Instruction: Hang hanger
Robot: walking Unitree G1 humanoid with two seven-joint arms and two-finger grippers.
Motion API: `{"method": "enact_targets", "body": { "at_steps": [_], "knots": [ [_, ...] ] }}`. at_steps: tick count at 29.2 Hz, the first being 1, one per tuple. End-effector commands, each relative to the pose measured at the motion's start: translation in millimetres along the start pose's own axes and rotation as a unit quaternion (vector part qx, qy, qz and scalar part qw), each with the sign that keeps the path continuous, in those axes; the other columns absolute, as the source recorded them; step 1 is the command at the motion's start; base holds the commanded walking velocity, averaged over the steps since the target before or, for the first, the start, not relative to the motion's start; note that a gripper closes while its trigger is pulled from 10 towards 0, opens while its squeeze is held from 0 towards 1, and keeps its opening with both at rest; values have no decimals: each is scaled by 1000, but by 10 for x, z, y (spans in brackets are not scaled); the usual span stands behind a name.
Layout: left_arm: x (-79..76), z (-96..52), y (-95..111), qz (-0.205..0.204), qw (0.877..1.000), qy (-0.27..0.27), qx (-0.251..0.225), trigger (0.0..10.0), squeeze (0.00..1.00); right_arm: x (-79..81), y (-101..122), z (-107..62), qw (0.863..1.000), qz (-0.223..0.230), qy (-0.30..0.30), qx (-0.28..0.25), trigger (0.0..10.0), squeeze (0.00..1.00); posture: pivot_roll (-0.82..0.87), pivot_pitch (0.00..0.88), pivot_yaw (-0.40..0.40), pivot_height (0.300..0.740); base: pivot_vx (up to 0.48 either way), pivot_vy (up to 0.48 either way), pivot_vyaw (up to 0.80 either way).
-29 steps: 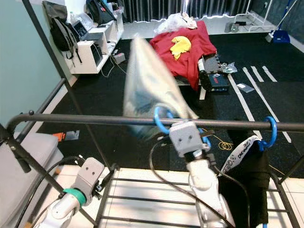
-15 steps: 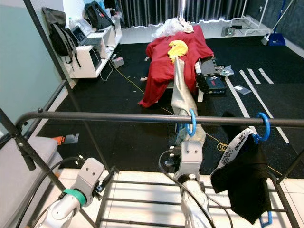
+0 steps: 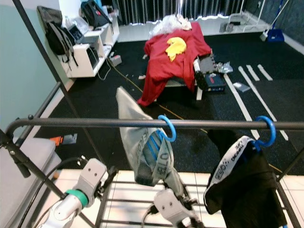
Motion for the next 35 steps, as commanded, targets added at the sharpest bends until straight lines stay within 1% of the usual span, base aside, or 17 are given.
{"method": "enact_targets", "body": {
  "at_steps": [1, 2, 3, 4, 5, 7, 12, 14, 15, 16, 17, 18, 20, 21, 25, 28, 35],
  "knots": [
    [-11, -48, -100, 6, 1000, -5, 19, 10000, 0, 281, -328, -330, 996, -14, 48, 76, 10000, 0, -323, 97, 168, 740, 0, 0, 0],
    [-20, -45, -101, 6, 1000, -7, 19, 10000, 0, 484, -585, -624, 984, -2, 98, 148, 10000, 0, -324, 97, 169, 740, 0, 0, 0],
    [-20, -45, -101, 6, 1000, -7, 19, 10000, 0, 484, -585, -624, 984, -2, 98, 148, 10000, 0, -324, 97, 169, 740, 0, 0, 0],
    [-26, -44, -101, 7, 1000, -8, 19, 10000, 0, 633, -728, -860, 972, 8, 135, 194, 10000, 0, -322, 97, 171, 740, 0, 0, 0],
    [-26, -44, -101, 7, 1000, -8, 19, 10000, 0, 633, -728, -860, 972, 8, 135, 194, 10000, 0, -322, 97, 171, 740, 0, 0, 0],
    [-34, -44, -106, 8, 1000, -11, 20, 10000, 0, 932, -762, -1128, 945, 56, 213, 243, 10000, 0, -329, 101, 176, 740, 0, 0, 0],
    [-39, -45, -113, 9, 1000, -13, 21, 10000, 0, 1011, -740, -1165, 937, 79, 226, 256, 10000, 0, -331, 101, 175, 740, 0, 0, 0],
    [-54, -40, -120, 9, 1000, -15, 22, 10000, 0, 967, -886, -1164, 909, 160, 164, 348, 10000, 0, -333, 100, 175, 740, 0, 0, 0],
    [-54, -40, -120, 9, 1000, -15, 22, 10000, 0, 967, -886, -1164, 909, 160, 164, 348, 10000, 0, -333, 100, 175, 740, 0, 0, 0],
    [-64, -41, -144, 9, 999, -17, 27, 10000, 0, 936, -988, -1183, 881, 218, 133, 399, 10000, 0, -332, 99, 174, 740, 0, 0, 0],
    [-64, -41, -144, 9, 999, -17, 27, 10000, 0, 936, -988, -1183, 881, 218, 133, 399, 10000, 0, -332, 99, 174, 740, 0, 0, 0],
    [-73, -50, -201, 9, 999, -19, 37, 10000, 0, 914, -1053, -1190, 856, 268, 106, 428, 10000, 0, -330, 98, 174, 740, 0, 0, 0],
    [-73, -50, -201, 9, 999, -19, 37, 10000, 0, 914, -1053, -1190, 856, 268, 106, 428, 10000, 0, -330, 98, 174, 740, 0, 0, 0],
    [-78, -63, -270, 9, 999, -20, 49, 10000, 0, 901, -1093, -1190, 839, 301, 91, 444, 10000, 0, -336, 96, 173, 740, 0, 0, 0],
    [-75, -87, -367, 13, 998, -20, 66, 10000, 0, 880, -1106, -1151, 832, 325, 81, 442, 10000, 0, -339, 94, 169, 740, 0, 0, 0],
    [-16, -221, -778, -12, 989, -2, 149, 10000, 0, 835, -1072, -1029, 842, 345, 78, 408, 10000, 0, -339, 94, 156, 740, 0, 0, 0],
    [15, -439, -1193, -36, 969, 11, 244, 10000, 0, 838, -1101, -1061, 829, 363, 71, 420, 10000, 0, -341, 90, 148, 740, 0, 0, 0]
  ]
}}
Point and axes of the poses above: a point about 5 cm out from each wrist's last joint towards the gripper, its own z axis pointing out of the wrist towards the gripper, its own y axis along the axis of the wrist's last joint, x = y × z, the point moved 3 cm from there along z, pointing out of the wrist towards the gripper, and after that the axes turned 6 degrees about -z, right-handed, at the moved point
